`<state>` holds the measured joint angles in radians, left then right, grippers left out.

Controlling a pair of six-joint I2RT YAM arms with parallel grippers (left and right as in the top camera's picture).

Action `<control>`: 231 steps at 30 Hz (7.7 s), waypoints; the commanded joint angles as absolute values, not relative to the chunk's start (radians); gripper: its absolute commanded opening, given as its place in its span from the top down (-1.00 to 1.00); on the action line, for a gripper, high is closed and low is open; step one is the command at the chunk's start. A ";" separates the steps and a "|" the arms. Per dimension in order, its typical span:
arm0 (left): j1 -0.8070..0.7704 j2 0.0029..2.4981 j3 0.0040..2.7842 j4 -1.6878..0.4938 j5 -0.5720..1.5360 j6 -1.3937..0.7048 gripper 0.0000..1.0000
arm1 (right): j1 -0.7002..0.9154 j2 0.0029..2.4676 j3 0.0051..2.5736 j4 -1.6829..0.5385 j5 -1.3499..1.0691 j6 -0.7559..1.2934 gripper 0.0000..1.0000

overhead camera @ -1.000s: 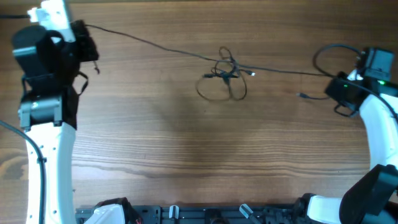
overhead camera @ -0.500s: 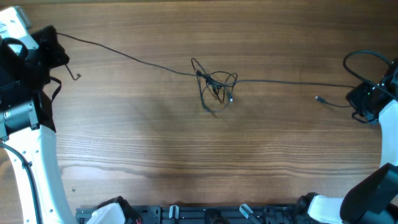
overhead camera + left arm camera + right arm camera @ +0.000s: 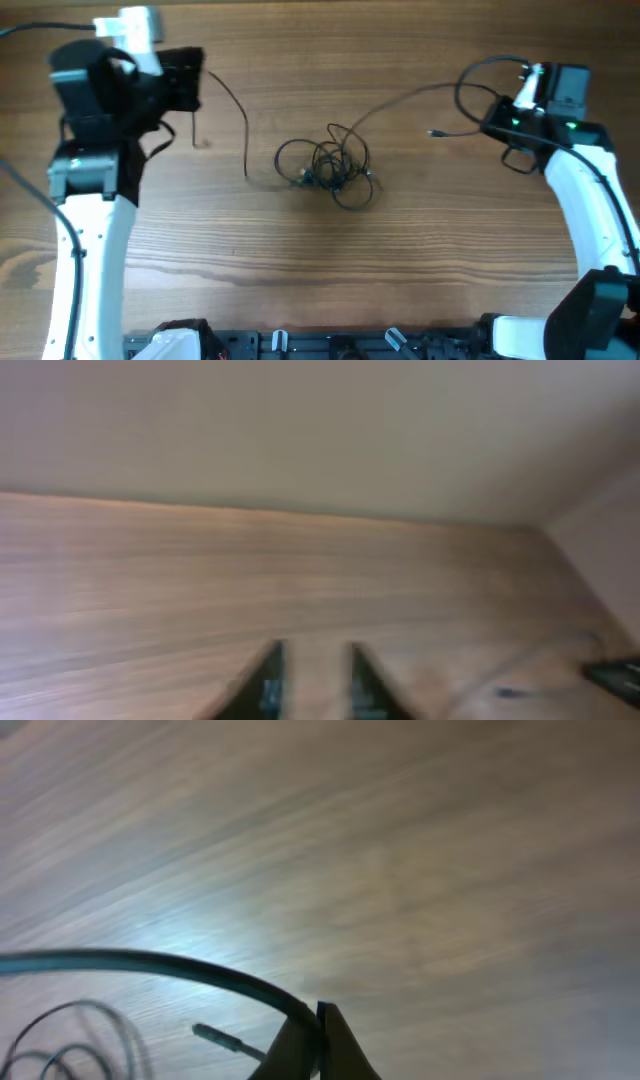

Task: Untangle cables

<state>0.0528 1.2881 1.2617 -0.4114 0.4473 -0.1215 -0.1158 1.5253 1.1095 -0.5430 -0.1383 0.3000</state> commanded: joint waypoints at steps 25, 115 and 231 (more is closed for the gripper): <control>-0.358 1.726 1.283 -0.565 0.448 0.104 -0.31 | -0.092 1.505 1.116 -0.596 -0.163 0.262 0.91; -0.383 1.524 1.283 -0.611 0.258 0.247 0.92 | -0.092 1.505 1.116 -0.606 -0.146 0.210 0.91; -0.074 1.486 1.283 -0.506 0.320 0.284 0.92 | 0.149 1.453 1.324 -0.766 -0.022 0.209 0.91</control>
<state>-0.0971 1.4815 1.2694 -0.5201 0.3641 0.2432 0.1669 1.4742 1.2171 -0.6739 -0.3691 0.2207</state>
